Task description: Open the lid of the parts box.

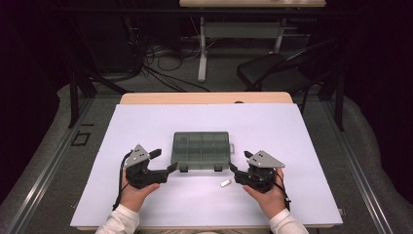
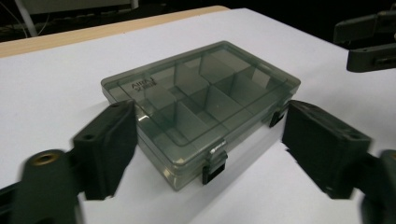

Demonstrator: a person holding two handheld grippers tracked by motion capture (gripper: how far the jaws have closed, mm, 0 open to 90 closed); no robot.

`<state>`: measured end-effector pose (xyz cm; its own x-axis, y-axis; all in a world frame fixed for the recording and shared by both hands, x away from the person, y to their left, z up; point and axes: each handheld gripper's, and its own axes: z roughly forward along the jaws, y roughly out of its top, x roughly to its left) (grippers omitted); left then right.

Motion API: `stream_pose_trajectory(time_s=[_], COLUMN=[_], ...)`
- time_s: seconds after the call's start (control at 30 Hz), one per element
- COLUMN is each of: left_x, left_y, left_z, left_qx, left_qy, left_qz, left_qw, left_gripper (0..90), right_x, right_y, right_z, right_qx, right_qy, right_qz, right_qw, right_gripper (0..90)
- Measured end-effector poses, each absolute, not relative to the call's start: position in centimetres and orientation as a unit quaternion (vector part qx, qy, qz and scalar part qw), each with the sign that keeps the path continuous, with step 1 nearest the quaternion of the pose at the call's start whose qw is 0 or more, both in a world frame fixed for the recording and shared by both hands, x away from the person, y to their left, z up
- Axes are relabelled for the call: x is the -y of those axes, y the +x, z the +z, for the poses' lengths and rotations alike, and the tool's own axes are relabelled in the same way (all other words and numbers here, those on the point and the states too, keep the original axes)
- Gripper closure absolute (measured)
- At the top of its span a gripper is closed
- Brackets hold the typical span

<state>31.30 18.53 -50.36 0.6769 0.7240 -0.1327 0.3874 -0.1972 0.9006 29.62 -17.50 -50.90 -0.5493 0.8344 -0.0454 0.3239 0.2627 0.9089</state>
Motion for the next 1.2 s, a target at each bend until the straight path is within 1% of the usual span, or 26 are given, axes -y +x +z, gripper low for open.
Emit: stream_pose_trajectory(time_s=[0.03,0.07,0.13,0.17,0.3,0.33,0.37,0.4,0.43,0.47,0.53,0.6,0.63,0.73,0.8,0.9,0.97,1.07,1.1,1.17,1.2], left_x=[-18.5,-18.4,-18.3,-18.2,-18.0,-17.9,-17.9,-17.9,-18.0,-18.0,-18.0,-17.9,-17.9,-17.6,-17.5,-17.4,-17.3,-16.9,-16.7,-16.4,-16.4], left_y=[31.5,31.6,31.8,32.1,32.6,32.8,32.8,32.9,32.9,33.0,32.9,32.6,32.6,32.1,32.0,31.7,31.5,31.1,31.1,31.0,31.0], left_z=[-50.3,-50.2,-50.2,-50.1,-50.2,-50.4,-50.4,-50.6,-50.9,-51.2,-51.4,-51.7,-51.7,-51.9,-52.0,-52.2,-52.4,-52.7,-52.8,-52.9,-52.9], left_qx=[-0.37,-0.372,-0.378,-0.398,-0.405,-0.413,-0.413,-0.417,-0.419,-0.416,-0.415,-0.41,-0.41,-0.402,-0.406,-0.418,-0.426,-0.424,-0.416,-0.408,-0.408], left_qy=[0.755,0.753,0.751,0.75,0.741,0.73,0.73,0.723,0.719,0.721,0.721,0.726,0.726,0.741,0.744,0.748,0.748,0.762,0.769,0.779,0.779], left_qz=[0.164,0.162,0.165,0.159,0.155,0.157,0.157,0.155,0.151,0.15,0.151,0.156,0.156,0.154,0.152,0.14,0.129,0.123,0.124,0.132,0.132], left_qw=[0.516,0.518,0.515,0.504,0.513,0.521,0.521,0.528,0.534,0.533,0.533,0.53,0.53,0.514,0.509,0.496,0.493,0.474,0.47,0.457,0.457], left_gripper=[24.9,28.4,32.4,41.1,44.6,45.2,46.8,48.2,50.3,51.1,52.9,55.2,59.0,61.3,61.9,65.9,70.9,79.4,82.6,85.9,87.6], right_x=[17.4,17.4,17.1,16.5,15.7,15.6,15.6,15.4,15.3,15.2,15.2,15.3,15.3,15.3,15.3,15.2,15.0,14.8,14.7,14.3,14.3], right_y=[29.8,30.0,30.5,30.8,31.3,31.4,31.4,31.5,31.5,31.4,31.4,31.1,31.1,30.7,30.4,30.2,30.1,29.9,29.8,29.8,29.8], right_z=[-50.8,-50.8,-50.8,-51.0,-51.5,-51.6,-51.6,-51.8,-51.9,-52.1,-52.3,-52.8,-52.8,-53.3,-53.4,-53.5,-53.6,-53.9,-54.1,-54.4,-54.4], right_qx=[-0.746,-0.747,-0.753,-0.756,-0.751,-0.746,-0.746,-0.737,-0.737,-0.738,-0.736,-0.73,-0.73,-0.734,-0.734,-0.735,-0.734,-0.737,-0.741,-0.751,-0.751], right_qy=[0.389,0.39,0.391,0.394,0.405,0.41,0.41,0.42,0.425,0.425,0.426,0.421,0.421,0.416,0.419,0.423,0.432,0.438,0.438,0.434,0.434], right_qz=[0.468,0.468,0.469,0.462,0.458,0.463,0.463,0.466,0.465,0.468,0.471,0.483,0.483,0.482,0.477,0.474,0.469,0.459,0.455,0.444,0.444], right_qw=[0.271,0.265,0.245,0.246,0.249,0.249,0.249,0.252,0.245,0.235,0.235,0.238,0.238,0.235,0.241,0.239,0.236,0.232,0.229,0.223,0.223], right_gripper=[38.2,42.3,45.4,46.5,49.4,50.1,50.1,52.2,52.9,53.0,53.3,56.4,56.4,61.1,64.9,70.1,75.6,84.8,86.6,89.8,89.8])
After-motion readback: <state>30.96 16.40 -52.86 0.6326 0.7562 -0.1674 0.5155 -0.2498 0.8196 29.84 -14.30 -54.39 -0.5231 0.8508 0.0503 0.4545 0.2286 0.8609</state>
